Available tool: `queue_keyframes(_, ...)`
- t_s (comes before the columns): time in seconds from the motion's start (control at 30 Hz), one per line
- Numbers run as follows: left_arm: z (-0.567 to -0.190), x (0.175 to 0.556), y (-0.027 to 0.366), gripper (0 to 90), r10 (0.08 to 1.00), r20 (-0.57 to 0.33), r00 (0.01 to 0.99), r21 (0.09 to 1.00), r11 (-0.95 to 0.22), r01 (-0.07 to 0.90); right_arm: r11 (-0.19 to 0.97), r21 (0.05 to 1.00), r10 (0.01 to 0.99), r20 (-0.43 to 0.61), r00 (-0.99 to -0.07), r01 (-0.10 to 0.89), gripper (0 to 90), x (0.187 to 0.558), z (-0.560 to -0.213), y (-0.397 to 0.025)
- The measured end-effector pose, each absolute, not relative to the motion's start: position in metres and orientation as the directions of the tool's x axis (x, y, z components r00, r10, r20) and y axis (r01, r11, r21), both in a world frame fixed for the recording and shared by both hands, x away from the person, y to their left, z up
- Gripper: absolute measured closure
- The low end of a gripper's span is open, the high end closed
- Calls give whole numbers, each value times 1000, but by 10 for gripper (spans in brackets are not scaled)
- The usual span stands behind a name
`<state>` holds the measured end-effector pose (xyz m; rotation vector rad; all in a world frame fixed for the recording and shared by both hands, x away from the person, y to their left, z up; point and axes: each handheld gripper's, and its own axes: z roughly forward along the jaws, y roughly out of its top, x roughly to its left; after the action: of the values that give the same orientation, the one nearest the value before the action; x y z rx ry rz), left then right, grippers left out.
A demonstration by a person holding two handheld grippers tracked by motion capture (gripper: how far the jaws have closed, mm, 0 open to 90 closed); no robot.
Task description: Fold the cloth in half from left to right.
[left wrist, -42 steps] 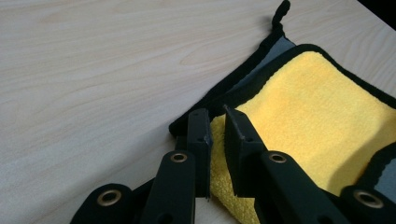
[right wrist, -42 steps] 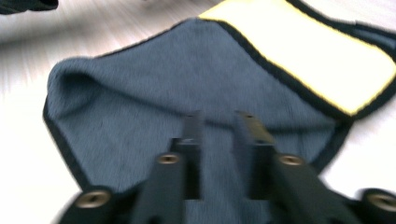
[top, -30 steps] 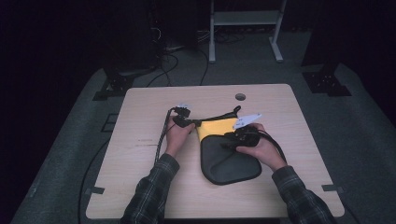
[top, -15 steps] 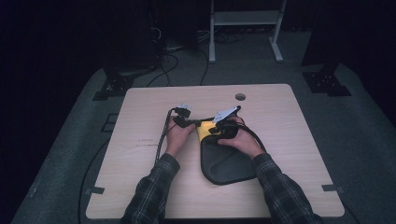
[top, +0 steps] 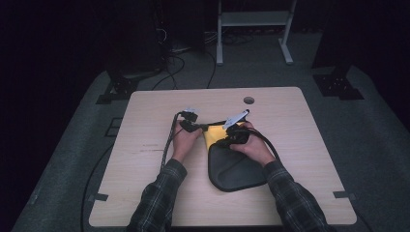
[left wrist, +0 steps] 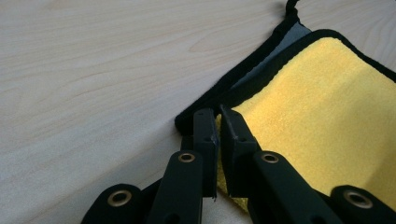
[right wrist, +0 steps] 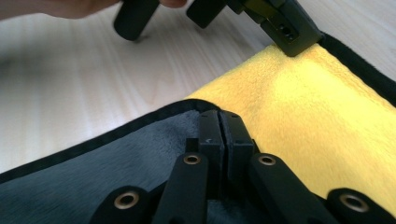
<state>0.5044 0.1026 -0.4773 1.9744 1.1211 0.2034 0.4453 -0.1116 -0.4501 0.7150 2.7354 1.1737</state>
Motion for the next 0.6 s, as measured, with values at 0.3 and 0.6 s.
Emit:
queue_keyframes(0.3, -477, 505, 102, 854, 774, -242, 585, 729, -252, 636, 552, 733, 456, 135, -880, 399, 883, 415, -437, -157)
queue_keyframes(0.6, -477, 505, 102, 857, 776, -245, 581, 726, -250, 641, 530, 746, 465, 141, -874, 403, 883, 381, -432, -204)
